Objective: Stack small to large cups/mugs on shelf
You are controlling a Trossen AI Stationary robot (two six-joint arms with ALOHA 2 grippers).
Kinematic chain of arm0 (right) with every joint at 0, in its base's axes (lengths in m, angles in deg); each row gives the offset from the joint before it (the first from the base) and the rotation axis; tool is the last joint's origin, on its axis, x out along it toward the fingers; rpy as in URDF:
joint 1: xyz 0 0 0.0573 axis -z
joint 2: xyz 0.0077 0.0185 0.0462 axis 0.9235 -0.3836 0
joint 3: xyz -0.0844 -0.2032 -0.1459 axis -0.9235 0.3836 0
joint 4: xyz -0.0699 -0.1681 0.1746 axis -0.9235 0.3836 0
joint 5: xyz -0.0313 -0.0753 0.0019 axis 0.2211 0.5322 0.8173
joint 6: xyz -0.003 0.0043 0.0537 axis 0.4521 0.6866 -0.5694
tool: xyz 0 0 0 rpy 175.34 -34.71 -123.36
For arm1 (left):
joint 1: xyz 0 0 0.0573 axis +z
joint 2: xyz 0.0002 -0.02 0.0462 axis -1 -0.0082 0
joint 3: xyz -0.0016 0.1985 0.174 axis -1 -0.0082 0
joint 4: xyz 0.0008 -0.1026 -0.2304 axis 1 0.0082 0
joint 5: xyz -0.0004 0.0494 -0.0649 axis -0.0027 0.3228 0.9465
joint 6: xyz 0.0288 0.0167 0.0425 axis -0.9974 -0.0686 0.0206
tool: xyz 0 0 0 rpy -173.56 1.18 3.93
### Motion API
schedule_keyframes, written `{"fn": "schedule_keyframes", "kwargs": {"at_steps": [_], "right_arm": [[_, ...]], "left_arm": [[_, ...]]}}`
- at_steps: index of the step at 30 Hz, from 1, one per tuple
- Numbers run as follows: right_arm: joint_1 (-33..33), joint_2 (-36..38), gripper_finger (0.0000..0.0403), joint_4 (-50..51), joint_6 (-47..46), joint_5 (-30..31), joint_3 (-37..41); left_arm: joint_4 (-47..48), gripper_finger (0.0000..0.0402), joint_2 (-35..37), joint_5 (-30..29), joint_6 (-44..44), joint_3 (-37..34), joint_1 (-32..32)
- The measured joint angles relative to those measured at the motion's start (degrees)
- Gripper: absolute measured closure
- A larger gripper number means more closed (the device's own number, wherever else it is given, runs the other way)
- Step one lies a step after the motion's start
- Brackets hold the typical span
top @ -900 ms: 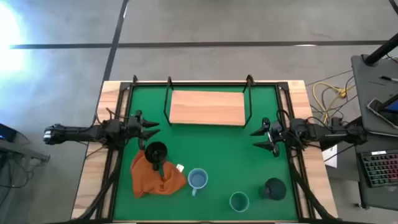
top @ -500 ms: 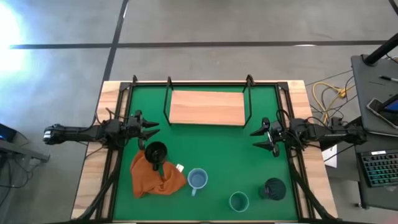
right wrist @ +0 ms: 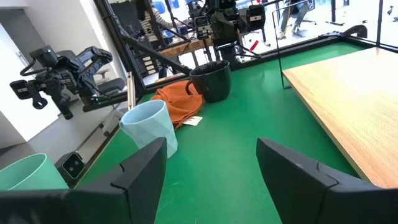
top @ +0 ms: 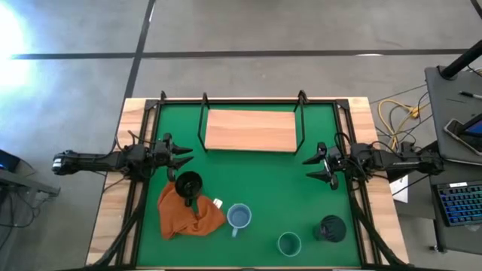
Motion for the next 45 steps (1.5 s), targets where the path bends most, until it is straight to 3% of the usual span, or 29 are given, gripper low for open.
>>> {"fn": "schedule_keyframes", "kwargs": {"at_steps": [12, 18, 21, 25, 27, 32, 35, 38, 42, 45], "right_arm": [[0.01, -0.01, 0.0161, -0.56, 0.76, 0.37, 0.00], [0.01, -0.50, 0.0161, -17.73, -3.85, 9.80, 0.02], [0.03, -0.75, 0.0161, -27.79, -15.60, 12.18, -0.07], [0.01, -1.18, 0.0161, -28.88, -37.83, 10.93, -0.99], [-0.03, -1.16, 0.0161, -28.87, -39.41, 10.42, -1.83], [-0.12, -1.56, 0.0161, -29.27, -35.98, 28.32, -5.04], [-0.10, -2.73, 0.0161, -30.94, -36.16, 35.97, -7.12], [-0.12, -7.14, 0.0161, -41.15, -26.52, 32.81, -10.35], [-0.75, -19.79, 0.0161, -61.96, -14.25, 15.63, -17.19], [-0.82, -28.71, 0.0161, -61.51, -10.69, 8.78, -24.65]], "left_arm": [[0.00, 0.0274, 0.00, 0.00, 0.00, 0.00, 0.01], [-0.02, 0.0274, 0.00, 0.00, 0.00, 0.00, 0.00], [-0.02, 0.0274, 0.00, 0.00, 0.00, 0.00, 0.01], [-0.02, 0.0274, 0.00, 0.00, 0.00, 0.00, 0.00], [-0.02, 0.0274, 0.00, 0.01, 0.00, 0.00, 0.00], [-0.02, 0.0274, 0.09, 0.00, 0.00, 0.00, 0.00], [-0.02, 0.0274, 0.11, 0.00, 0.00, 0.00, 0.00], [-0.10, 0.0274, 0.09, 0.00, 0.00, 0.00, 0.00], [-0.12, 0.0274, 0.09, 0.01, 0.00, 0.00, 0.00], [-0.07, 0.0274, 0.02, 0.00, 0.00, 0.00, 0.02]]}}
